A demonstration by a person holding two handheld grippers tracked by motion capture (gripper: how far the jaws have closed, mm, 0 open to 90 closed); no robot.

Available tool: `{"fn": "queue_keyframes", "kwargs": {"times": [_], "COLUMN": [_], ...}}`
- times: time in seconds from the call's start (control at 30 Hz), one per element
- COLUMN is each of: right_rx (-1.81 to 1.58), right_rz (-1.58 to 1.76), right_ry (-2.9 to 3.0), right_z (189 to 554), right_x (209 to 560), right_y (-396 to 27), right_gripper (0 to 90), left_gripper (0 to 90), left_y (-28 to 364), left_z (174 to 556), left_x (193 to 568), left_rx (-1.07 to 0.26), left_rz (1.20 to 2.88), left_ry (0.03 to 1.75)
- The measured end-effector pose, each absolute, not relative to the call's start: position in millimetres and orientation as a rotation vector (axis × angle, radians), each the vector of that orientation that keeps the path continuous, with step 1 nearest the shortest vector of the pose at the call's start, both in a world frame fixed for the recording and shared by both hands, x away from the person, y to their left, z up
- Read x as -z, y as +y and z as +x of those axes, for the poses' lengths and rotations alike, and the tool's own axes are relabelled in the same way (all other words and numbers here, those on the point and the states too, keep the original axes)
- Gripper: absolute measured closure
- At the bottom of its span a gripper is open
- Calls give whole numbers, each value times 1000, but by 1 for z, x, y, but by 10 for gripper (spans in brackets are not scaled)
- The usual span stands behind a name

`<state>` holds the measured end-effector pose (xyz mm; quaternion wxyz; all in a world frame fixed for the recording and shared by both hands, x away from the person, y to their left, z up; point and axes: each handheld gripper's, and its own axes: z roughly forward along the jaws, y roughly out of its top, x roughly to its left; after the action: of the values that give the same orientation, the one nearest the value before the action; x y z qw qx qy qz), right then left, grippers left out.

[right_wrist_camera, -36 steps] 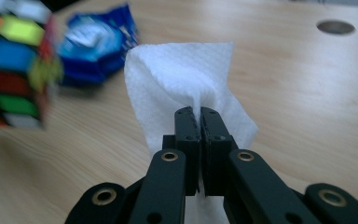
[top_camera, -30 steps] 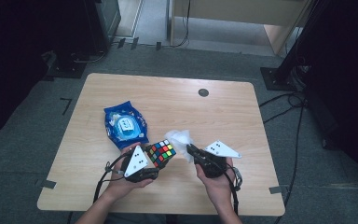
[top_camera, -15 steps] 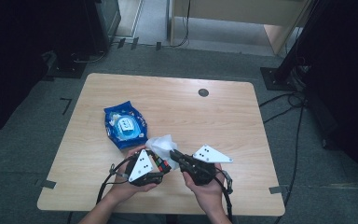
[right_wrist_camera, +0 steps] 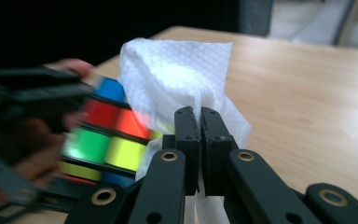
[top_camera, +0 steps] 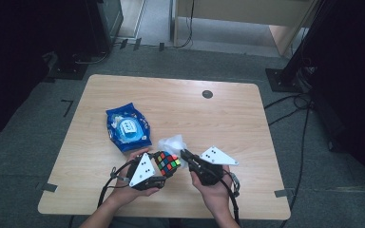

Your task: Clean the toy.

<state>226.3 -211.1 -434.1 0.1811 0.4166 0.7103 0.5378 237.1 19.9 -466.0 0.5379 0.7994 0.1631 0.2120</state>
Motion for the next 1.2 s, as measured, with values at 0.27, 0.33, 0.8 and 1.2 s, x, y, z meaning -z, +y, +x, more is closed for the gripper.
{"fn": "queue_keyframes", "kwargs": {"times": [0.27,0.33,0.8,1.2], "right_rx": [-1444,-1492,-1536,-1216], "right_rz": [1196,1133,1028,1291], "right_ry": [1971,1985,2016,2056], "right_z": [229,223,208,248], "right_x": [438,428,421,476], "right_y": [-221,-213,-190,-232], "right_gripper": [882,882,877,877], "left_gripper": [340,340,341,341], "left_y": [22,21,19,27], "left_z": [243,243,238,240], "left_x": [469,471,465,459], "left_rx": [-503,-500,-478,-470], "left_rz": [1918,1928,1907,1872], "left_ry": [422,433,389,397]}}
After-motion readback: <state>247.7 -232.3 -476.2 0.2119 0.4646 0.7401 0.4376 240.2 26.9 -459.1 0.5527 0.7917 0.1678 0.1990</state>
